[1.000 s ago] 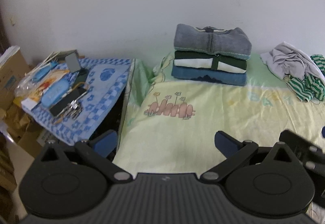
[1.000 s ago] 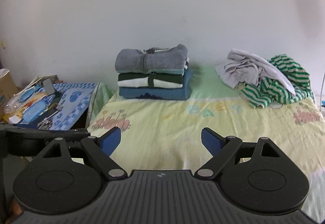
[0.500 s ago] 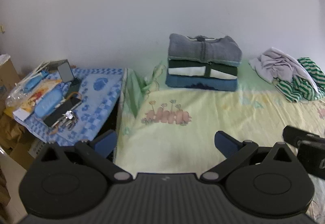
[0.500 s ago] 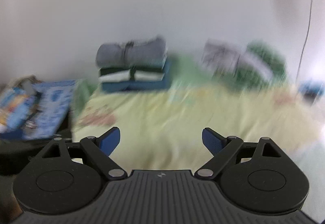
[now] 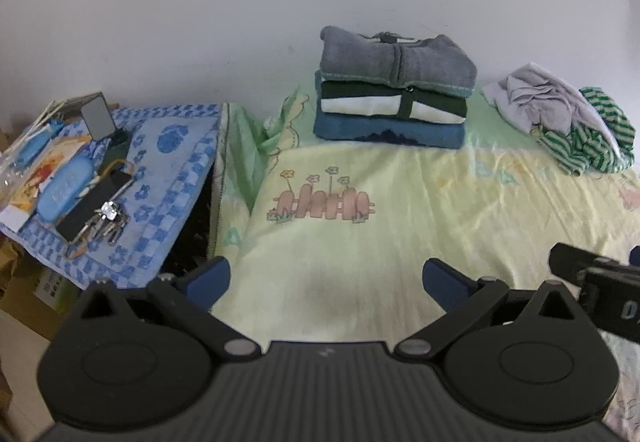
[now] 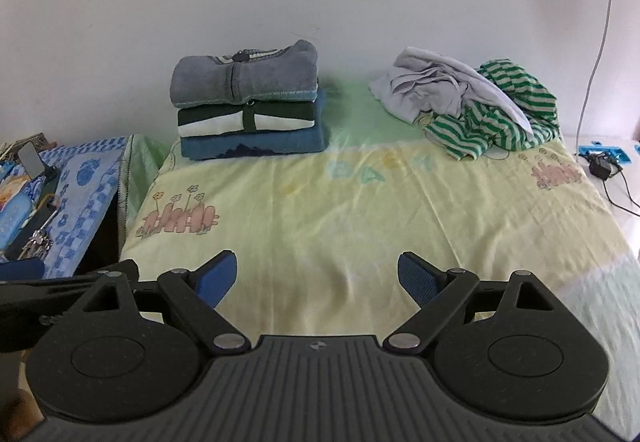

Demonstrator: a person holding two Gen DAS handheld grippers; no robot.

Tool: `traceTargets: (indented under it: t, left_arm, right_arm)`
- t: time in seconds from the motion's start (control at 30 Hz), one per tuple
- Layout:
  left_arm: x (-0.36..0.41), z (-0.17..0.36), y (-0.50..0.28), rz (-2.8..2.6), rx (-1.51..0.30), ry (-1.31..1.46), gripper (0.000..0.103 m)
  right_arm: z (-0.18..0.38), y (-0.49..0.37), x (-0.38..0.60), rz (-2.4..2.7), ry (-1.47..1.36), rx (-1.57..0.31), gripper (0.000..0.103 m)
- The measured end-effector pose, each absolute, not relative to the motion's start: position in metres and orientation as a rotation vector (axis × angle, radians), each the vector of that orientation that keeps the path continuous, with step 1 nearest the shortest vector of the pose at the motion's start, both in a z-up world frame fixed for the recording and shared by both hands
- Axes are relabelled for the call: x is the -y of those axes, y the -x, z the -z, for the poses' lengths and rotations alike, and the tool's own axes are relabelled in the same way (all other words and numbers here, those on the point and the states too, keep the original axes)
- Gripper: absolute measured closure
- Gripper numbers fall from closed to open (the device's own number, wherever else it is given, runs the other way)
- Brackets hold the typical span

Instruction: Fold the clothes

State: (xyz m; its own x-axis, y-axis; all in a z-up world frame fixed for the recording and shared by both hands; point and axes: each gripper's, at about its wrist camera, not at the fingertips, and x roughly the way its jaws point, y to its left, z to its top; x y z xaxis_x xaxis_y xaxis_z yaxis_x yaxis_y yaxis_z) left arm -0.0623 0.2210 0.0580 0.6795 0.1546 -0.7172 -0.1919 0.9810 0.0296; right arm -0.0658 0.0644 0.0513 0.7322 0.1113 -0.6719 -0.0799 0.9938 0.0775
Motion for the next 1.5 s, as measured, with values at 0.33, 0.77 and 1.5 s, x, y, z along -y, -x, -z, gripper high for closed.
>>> traceTargets:
  t: [0.33, 0.77, 1.5]
  left_arm:
    - [-0.215, -0.059, 0.067, -0.199, -0.799, 0.09, 0.0]
    - [-0.188, -0.053, 0.075, -0.237, -0.805, 0.078, 0.0]
    - [-0.19, -0.057, 0.062, -0.23, -0.807, 0.041, 0.0]
  right_arm:
    - [-0.057, 0.066, -0.061, -0.137, -0.026, -0.749, 0.013]
    - [-0.056, 0.063, -0.036, -0.158, -0.024, -0.769, 0.013]
    - [-0.054, 0.053, -0.038, -0.171, -0.044, -0.787, 0.013]
